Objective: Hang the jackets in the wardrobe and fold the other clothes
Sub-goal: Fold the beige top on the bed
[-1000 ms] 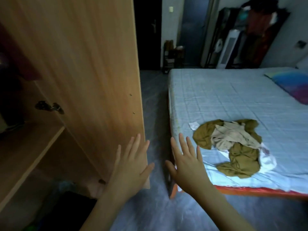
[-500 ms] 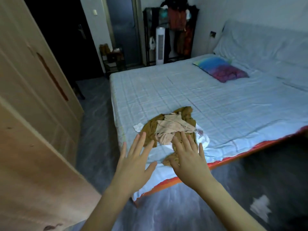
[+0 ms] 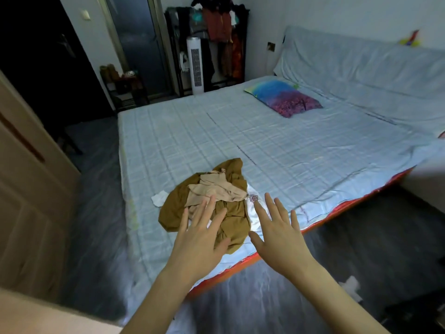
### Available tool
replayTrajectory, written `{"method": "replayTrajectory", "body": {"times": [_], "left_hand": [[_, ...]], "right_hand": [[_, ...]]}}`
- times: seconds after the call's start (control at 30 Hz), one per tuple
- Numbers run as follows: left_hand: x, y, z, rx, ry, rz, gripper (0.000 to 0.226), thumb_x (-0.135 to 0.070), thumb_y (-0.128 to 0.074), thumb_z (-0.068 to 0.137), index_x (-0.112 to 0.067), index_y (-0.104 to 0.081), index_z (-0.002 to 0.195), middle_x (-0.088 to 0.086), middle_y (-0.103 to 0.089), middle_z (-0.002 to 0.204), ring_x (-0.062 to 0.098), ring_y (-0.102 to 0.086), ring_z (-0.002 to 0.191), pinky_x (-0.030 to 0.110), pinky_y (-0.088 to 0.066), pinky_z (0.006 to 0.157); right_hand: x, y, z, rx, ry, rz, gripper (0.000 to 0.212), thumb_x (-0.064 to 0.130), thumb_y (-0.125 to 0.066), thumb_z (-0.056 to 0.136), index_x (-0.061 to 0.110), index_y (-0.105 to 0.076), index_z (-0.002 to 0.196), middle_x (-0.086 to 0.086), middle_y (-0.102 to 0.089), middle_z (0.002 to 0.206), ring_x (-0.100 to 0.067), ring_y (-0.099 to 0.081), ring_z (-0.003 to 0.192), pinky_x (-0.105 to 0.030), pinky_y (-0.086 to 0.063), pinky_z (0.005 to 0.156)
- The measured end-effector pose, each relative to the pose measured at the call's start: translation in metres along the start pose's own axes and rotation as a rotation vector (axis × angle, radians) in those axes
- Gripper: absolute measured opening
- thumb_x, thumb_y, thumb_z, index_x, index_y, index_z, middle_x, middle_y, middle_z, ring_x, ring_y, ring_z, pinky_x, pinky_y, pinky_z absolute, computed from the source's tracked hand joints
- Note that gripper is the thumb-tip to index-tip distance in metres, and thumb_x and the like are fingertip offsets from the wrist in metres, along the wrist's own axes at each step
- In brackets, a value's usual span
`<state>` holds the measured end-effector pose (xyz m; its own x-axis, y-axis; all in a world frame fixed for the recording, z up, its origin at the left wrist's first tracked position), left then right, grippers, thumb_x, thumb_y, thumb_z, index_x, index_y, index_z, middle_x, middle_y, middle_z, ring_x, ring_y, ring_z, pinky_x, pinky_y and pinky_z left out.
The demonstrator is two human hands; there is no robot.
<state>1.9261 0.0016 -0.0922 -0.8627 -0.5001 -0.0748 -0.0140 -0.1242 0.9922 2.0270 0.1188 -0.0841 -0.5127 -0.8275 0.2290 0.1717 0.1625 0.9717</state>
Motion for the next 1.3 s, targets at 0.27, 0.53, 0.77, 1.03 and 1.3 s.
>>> {"method": "replayTrajectory", "body": {"times": [0.27, 0.53, 0.77, 1.03, 1.3], "left_hand": [[0.014, -0.025, 0.062, 0.046, 0.001, -0.071, 0.073, -0.062, -0.019, 0.087, -0.031, -0.025, 0.153, -0.003, 0.0, 0.163, 0.016, 0.002, 0.15, 0.051, -0.001, 0.119], [0.047, -0.021, 0.165, 0.066, 0.041, -0.059, 0.084, -0.065, 0.003, 0.077, -0.033, -0.001, 0.155, -0.006, 0.023, 0.159, 0.014, 0.018, 0.148, 0.049, 0.007, 0.12], [0.085, -0.031, 0.247, 0.073, 0.066, -0.064, 0.087, -0.064, 0.005, 0.074, -0.033, 0.001, 0.155, -0.005, 0.027, 0.158, 0.015, 0.023, 0.146, 0.042, 0.019, 0.113], [0.13, -0.08, 0.275, 0.15, 0.162, -0.069, 0.08, -0.061, 0.004, 0.076, -0.034, 0.015, 0.15, -0.007, 0.031, 0.152, 0.015, 0.018, 0.147, 0.042, 0.015, 0.114], [0.155, -0.131, 0.29, 0.266, 0.277, -0.006, 0.061, -0.052, -0.041, 0.086, -0.018, -0.056, 0.135, 0.007, -0.049, 0.145, 0.027, -0.054, 0.127, 0.047, -0.02, 0.105]], "right_hand": [[-0.019, -0.005, 0.057, 0.019, 0.013, 0.03, 0.065, 0.041, -0.042, 0.098, 0.022, -0.015, 0.154, -0.004, 0.006, 0.163, -0.025, 0.004, 0.15, -0.05, 0.0, 0.118], [-0.031, 0.01, 0.169, 0.0, 0.071, -0.01, 0.067, 0.043, -0.043, 0.098, 0.02, -0.014, 0.154, -0.005, 0.005, 0.163, -0.028, 0.0, 0.149, -0.054, -0.005, 0.118], [-0.036, 0.006, 0.255, 0.038, 0.092, 0.004, 0.067, 0.043, -0.042, 0.099, 0.022, -0.012, 0.154, -0.003, 0.009, 0.162, -0.025, 0.005, 0.15, -0.051, -0.002, 0.118], [-0.043, -0.044, 0.313, 0.151, 0.123, -0.002, 0.065, 0.045, -0.04, 0.1, 0.024, -0.012, 0.154, -0.003, 0.006, 0.163, -0.025, 0.002, 0.15, -0.05, -0.003, 0.119], [-0.054, -0.085, 0.359, 0.27, 0.229, -0.014, 0.063, 0.045, -0.041, 0.099, 0.025, -0.017, 0.154, -0.003, 0.0, 0.163, -0.024, -0.001, 0.15, -0.052, -0.007, 0.119]]}}
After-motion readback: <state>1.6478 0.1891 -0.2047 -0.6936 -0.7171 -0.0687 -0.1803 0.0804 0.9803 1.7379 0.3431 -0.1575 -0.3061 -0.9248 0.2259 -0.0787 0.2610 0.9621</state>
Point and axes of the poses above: each hand's wrist, its own z-axis towards the middle knuckle, its own y-axis out of the back of the hand, x = y × z, the point moved 10 cm from there along z, towards the middle knuckle
